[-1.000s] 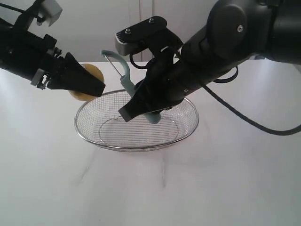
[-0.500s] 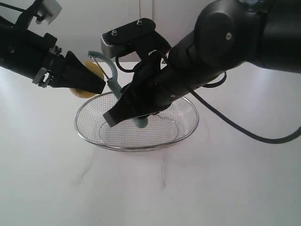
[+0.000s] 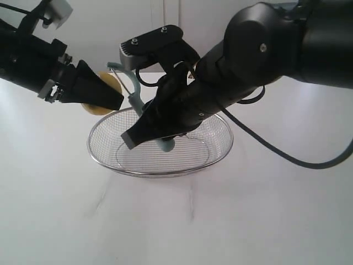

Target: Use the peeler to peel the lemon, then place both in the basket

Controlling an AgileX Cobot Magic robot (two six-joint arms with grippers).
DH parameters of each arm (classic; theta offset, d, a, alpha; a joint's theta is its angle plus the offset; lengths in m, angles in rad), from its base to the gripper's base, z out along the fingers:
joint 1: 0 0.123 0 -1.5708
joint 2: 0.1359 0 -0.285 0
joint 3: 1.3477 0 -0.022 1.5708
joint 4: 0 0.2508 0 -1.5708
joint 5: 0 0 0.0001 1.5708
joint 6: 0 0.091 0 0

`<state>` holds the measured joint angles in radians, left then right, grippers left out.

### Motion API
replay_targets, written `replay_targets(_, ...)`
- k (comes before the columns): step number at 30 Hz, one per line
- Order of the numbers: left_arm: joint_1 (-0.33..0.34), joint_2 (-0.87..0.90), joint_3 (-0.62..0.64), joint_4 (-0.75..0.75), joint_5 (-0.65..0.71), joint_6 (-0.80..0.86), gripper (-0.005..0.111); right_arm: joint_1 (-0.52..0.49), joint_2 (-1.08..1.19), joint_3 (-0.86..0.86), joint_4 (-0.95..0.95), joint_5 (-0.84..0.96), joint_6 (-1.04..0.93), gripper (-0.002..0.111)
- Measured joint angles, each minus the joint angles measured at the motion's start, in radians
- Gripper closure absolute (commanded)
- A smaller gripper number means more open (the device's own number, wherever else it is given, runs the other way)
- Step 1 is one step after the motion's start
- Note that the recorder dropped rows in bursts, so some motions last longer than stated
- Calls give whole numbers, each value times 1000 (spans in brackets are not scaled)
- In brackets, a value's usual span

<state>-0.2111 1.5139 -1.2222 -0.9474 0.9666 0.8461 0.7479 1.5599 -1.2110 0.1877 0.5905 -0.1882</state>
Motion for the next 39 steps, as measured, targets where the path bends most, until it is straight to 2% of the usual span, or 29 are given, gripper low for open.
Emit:
replay_targets(17, 0, 56, 2, 57, -63, -18, 107, 0, -38, 0, -5, -1, 4, 108)
replay_targets(28, 0, 58, 2, 73, -71, -30, 107, 0, -127, 0, -10, 69, 4, 108)
replay_targets(39, 0, 58, 2, 76, -54, -30, 107, -9, -56, 11, -275, -6, 137, 108)
